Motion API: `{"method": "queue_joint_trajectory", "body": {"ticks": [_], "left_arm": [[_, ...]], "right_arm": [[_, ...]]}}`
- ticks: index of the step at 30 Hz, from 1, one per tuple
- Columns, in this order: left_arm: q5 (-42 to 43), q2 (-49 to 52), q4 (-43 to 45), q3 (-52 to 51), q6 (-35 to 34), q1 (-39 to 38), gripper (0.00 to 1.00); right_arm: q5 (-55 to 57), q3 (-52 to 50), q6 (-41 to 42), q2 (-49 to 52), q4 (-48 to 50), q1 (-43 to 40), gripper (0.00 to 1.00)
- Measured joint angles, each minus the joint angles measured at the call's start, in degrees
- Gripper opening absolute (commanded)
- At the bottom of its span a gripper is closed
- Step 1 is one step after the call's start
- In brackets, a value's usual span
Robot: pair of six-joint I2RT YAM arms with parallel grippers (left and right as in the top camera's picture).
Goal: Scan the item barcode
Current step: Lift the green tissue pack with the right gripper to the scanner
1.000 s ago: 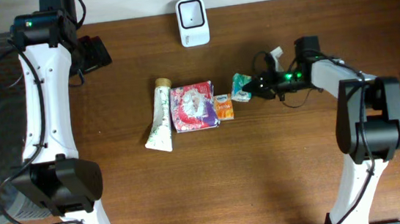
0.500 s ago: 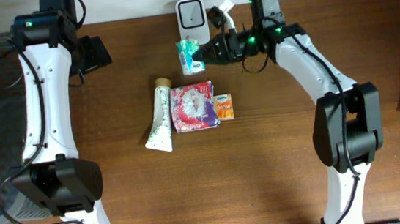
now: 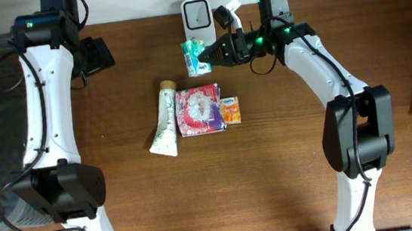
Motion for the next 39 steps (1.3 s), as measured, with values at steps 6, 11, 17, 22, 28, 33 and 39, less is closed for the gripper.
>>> {"method": "queue_joint_trajectory", "body": {"ticks": [6, 11, 17, 22, 28, 33, 39], "left_arm": [[0.0, 0.0, 0.0, 0.0, 0.0, 0.0, 0.99], [0.0, 0.0, 0.0, 0.0, 0.0, 0.0, 0.99], [0.0, 0.0, 0.0, 0.0, 0.0, 0.0, 0.99], [0.0, 0.0, 0.0, 0.0, 0.0, 0.0, 0.99], [0.0, 0.0, 0.0, 0.0, 0.0, 0.0, 0.99], [0.0, 0.0, 0.0, 0.0, 0.0, 0.0, 0.99], [0.0, 0.0, 0.0, 0.0, 0.0, 0.0, 0.99]], "right_arm": [[0.0, 0.0, 0.0, 0.0, 0.0, 0.0, 0.04], [0.0, 0.0, 0.0, 0.0, 0.0, 0.0, 0.04], [0.0, 0.0, 0.0, 0.0, 0.0, 0.0, 0.04], [2.3, 0.0, 2.1, 0.0, -0.1, 0.0, 0.04], [13.2, 0.2, 5.5, 0.0, -4.3, 0.1, 0.04], [64.0, 10.8, 4.6, 0.0, -25.1, 3.3, 0.04], [91.7, 13.8, 1.2, 0.7, -6.1, 5.9, 0.04]]}}
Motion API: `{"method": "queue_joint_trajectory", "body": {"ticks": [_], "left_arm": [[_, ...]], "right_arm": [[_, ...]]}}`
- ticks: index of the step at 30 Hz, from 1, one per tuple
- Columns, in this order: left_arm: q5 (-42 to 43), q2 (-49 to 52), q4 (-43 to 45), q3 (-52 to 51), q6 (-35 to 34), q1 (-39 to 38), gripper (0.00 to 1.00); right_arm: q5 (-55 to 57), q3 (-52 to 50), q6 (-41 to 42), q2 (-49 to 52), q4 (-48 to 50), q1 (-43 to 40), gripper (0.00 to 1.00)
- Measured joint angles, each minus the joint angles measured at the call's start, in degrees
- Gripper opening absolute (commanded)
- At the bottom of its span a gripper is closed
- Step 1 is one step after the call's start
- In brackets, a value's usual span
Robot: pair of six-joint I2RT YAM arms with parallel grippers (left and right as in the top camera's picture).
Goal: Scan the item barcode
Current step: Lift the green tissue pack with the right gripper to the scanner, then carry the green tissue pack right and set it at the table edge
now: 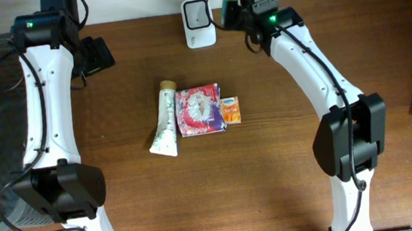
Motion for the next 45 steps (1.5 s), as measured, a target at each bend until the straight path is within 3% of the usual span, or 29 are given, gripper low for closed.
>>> {"method": "queue_joint_trajectory", "body": {"ticks": [4, 9, 10, 13, 18, 23, 25, 28, 30, 32, 34, 35, 36, 37, 39, 45], "left_arm": [[0.0, 0.0, 0.1, 0.0, 0.0, 0.0, 0.99], [0.0, 0.0, 0.0, 0.0, 0.0, 0.0, 0.99], [0.0, 0.0, 0.0, 0.0, 0.0, 0.0, 0.99], [0.0, 0.0, 0.0, 0.0, 0.0, 0.0, 0.99], [0.0, 0.0, 0.0, 0.0, 0.0, 0.0, 0.99], [0.0, 0.0, 0.0, 0.0, 0.0, 0.0, 0.99], [0.0, 0.0, 0.1, 0.0, 0.0, 0.0, 0.99], [0.0, 0.0, 0.0, 0.0, 0.0, 0.0, 0.99], [0.0, 0.0, 0.2, 0.0, 0.0, 0.0, 0.99], [0.0, 0.0, 0.1, 0.0, 0.0, 0.0, 0.99], [0.0, 0.0, 0.1, 0.0, 0.0, 0.0, 0.99], [0.0, 0.0, 0.1, 0.0, 0.0, 0.0, 0.99], [0.0, 0.0, 0.1, 0.0, 0.0, 0.0, 0.99], [0.0, 0.0, 0.1, 0.0, 0.0, 0.0, 0.99], [0.0, 0.0, 0.1, 0.0, 0.0, 0.0, 0.99], [0.0, 0.0, 0.0, 0.0, 0.0, 0.0, 0.99]], "right_arm": [[1.5, 0.5, -2.6, 2.8, 13.7, 2.1, 0.04], [8.2, 0.6, -24.0, 11.6, 26.6, 6.1, 0.04], [9.1, 0.6, -31.6, 13.7, 27.3, 6.5, 0.04], [10.1, 0.6, -43.8, 15.0, 26.8, 6.6, 0.04], [10.8, 0.6, -51.3, 15.5, 26.5, 6.5, 0.04], [21.3, 0.6, -48.4, 15.8, 29.1, 6.5, 0.04], [28.4, 0.7, -41.4, 15.4, 24.5, 5.8, 0.04], [32.0, 1.0, -26.5, 9.8, 2.2, -0.9, 0.04], [33.2, 1.6, -15.8, 4.1, -15.4, -12.0, 0.04], [32.2, 1.7, -10.8, 2.5, -29.2, -22.8, 0.04], [27.8, 0.2, -8.6, 2.5, -36.2, -30.8, 0.04], [24.2, -1.3, -8.2, 2.5, -38.7, -34.6, 0.12], [22.9, -2.5, -8.2, 2.5, -39.4, -37.6, 0.45], [22.2, -3.9, -7.5, 2.5, -39.5, -40.4, 0.34], [21.6, -5.9, -7.3, 2.5, -39.6, -43.7, 0.6], [13.2, -5.9, -7.2, 2.5, -41.4, -42.1, 0.63]]}}
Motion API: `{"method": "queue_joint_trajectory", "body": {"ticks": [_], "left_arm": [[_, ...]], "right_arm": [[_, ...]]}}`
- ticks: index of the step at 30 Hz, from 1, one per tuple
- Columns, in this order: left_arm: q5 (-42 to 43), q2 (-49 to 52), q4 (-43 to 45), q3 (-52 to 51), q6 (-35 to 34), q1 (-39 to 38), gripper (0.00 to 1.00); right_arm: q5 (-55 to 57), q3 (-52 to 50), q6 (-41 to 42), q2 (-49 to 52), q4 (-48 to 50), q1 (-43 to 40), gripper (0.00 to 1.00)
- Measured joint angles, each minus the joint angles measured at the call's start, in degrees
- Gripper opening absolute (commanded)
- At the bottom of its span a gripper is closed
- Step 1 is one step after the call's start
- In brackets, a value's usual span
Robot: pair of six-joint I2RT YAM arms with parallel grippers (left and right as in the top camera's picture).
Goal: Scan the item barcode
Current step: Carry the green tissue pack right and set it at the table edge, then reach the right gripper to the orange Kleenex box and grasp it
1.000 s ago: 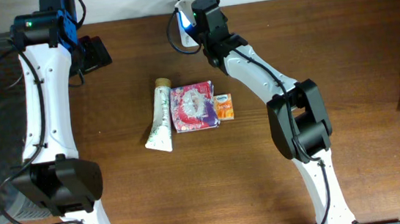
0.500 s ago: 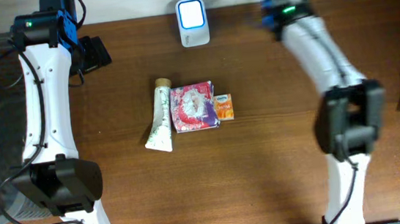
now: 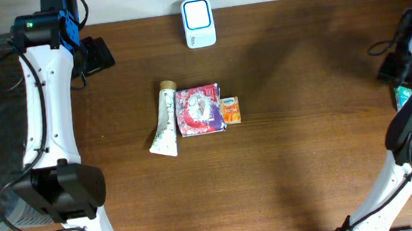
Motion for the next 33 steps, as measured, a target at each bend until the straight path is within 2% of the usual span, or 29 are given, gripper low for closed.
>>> {"method": "queue_joint_trajectory", "body": {"ticks": [1, 2, 5, 6, 11, 15, 22, 23, 24, 26, 27, 33], "left_arm": [[0.0, 0.0, 0.0, 0.0, 0.0, 0.0, 0.99], [0.0, 0.0, 0.0, 0.0, 0.0, 0.0, 0.99], [0.0, 0.0, 0.0, 0.0, 0.0, 0.0, 0.99], [0.0, 0.0, 0.0, 0.0, 0.0, 0.0, 0.99], [0.0, 0.0, 0.0, 0.0, 0.0, 0.0, 0.99], [0.0, 0.0, 0.0, 0.0, 0.0, 0.0, 0.99], [0.0, 0.0, 0.0, 0.0, 0.0, 0.0, 0.99], [0.0, 0.0, 0.0, 0.0, 0.0, 0.0, 0.99], [0.0, 0.0, 0.0, 0.0, 0.0, 0.0, 0.99], [0.0, 0.0, 0.0, 0.0, 0.0, 0.0, 0.99], [0.0, 0.0, 0.0, 0.0, 0.0, 0.0, 0.99], [0.0, 0.0, 0.0, 0.0, 0.0, 0.0, 0.99]], "right_arm": [[-4.7, 0.0, 0.0, 0.0, -1.0, 2.1, 0.65], [-13.0, 0.0, 0.1, 0.0, -1.1, 8.4, 0.98], [-21.1, 0.0, 0.2, 0.0, -0.9, 18.6, 0.99], [-23.0, 0.0, 0.2, 0.0, -0.9, 24.7, 0.99], [-24.5, 0.0, 0.2, 0.0, 3.0, 40.4, 0.99], [-24.5, 0.0, 0.2, 0.0, 3.4, 44.2, 0.99], [-29.4, 0.0, 0.2, 0.0, 1.8, 44.4, 0.99], [-29.5, -0.2, 0.7, 0.0, 1.9, 44.2, 0.98], [-29.6, -0.8, 1.5, 0.0, 1.9, 44.0, 0.91], [-30.2, -3.8, 1.7, 0.0, 2.4, 42.9, 0.58], [-30.3, -6.2, 2.1, 0.0, 2.9, 42.2, 0.52], [-38.2, -12.1, 2.6, 0.0, 11.8, 41.9, 0.51]]}}
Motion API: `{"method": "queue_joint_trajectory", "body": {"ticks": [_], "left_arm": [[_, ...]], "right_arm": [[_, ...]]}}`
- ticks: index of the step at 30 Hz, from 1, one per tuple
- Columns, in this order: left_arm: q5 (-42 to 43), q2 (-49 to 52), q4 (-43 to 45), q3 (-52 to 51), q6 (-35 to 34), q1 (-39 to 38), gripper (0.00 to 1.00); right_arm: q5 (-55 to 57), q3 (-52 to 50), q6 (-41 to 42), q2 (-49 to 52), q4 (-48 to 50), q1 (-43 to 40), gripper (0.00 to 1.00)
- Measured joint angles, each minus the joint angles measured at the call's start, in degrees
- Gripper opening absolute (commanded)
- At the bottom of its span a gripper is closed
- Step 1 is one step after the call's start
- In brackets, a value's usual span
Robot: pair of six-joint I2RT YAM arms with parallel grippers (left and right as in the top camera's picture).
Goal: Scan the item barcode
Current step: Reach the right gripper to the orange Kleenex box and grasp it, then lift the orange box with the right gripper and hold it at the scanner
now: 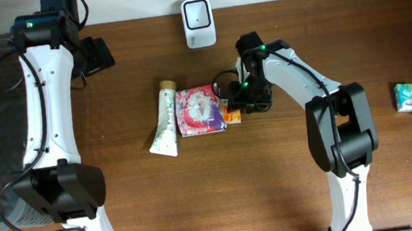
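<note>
The white barcode scanner point(198, 12) stands at the table's back edge. Mid-table lie a white tube point(163, 119), a red-and-purple packet point(199, 110) and a small orange packet point(231, 115), side by side. My right gripper point(236, 102) hangs directly over the orange packet and covers most of it; the wrist hides its fingers. My left gripper point(98, 54) rests at the back left, far from the items, its fingers unclear.
Two teal packets point(407, 96) lie together at the far right edge. A dark mesh surface borders the table's left side. Both white arms rise from bases at the front.
My right arm has come from the far right edge to the middle, over the orange packet. A second teal packet now lies beside the first at the right. The left arm is unchanged.
My right gripper held a teal packet beside the scanner, then still near it just right of the scanner. Later the arm was at the far right edge by the lone teal packet. Now two teal packets lie there and the gripper is over the orange packet.
</note>
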Motion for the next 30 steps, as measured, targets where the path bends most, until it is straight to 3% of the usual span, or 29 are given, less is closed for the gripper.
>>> {"method": "queue_joint_trajectory", "body": {"ticks": [4, 6, 8, 12, 15, 19, 21, 25, 30], "left_arm": [[0.0, 0.0, 0.0, 0.0, 0.0, 0.0, 0.99], [0.0, 0.0, 0.0, 0.0, 0.0, 0.0, 0.99], [0.0, 0.0, 0.0, 0.0, 0.0, 0.0, 0.99], [0.0, 0.0, 0.0, 0.0, 0.0, 0.0, 0.99], [0.0, 0.0, 0.0, 0.0, 0.0, 0.0, 0.99], [0.0, 0.0, 0.0, 0.0, 0.0, 0.0, 0.99], [0.0, 0.0, 0.0, 0.0, 0.0, 0.0, 0.99], [0.0, 0.0, 0.0, 0.0, 0.0, 0.0, 0.99], [0.0, 0.0, 0.0, 0.0, 0.0, 0.0, 0.99]], "right_arm": [[-0.4, -0.7, 0.1, 0.0, 3.3, 0.0, 0.47], [-1.4, -4.4, 0.5, -0.4, 7.9, -0.1, 0.31], [-2.6, -5.7, 0.3, -0.7, 9.6, -0.1, 0.04], [-5.0, -6.2, 0.3, -0.8, 9.9, -0.3, 0.04], [-14.0, -7.3, -3.1, -0.7, 7.4, -3.3, 0.04], [-27.4, -7.5, -13.1, -0.7, 2.8, -10.3, 0.04], [-30.9, -7.6, -15.8, -0.7, 1.6, -10.7, 0.04], [-48.7, -7.6, -29.9, -0.6, -2.5, -10.7, 0.04], [-64.0, -7.8, -33.7, -0.6, 7.4, -10.7, 0.04]]}}
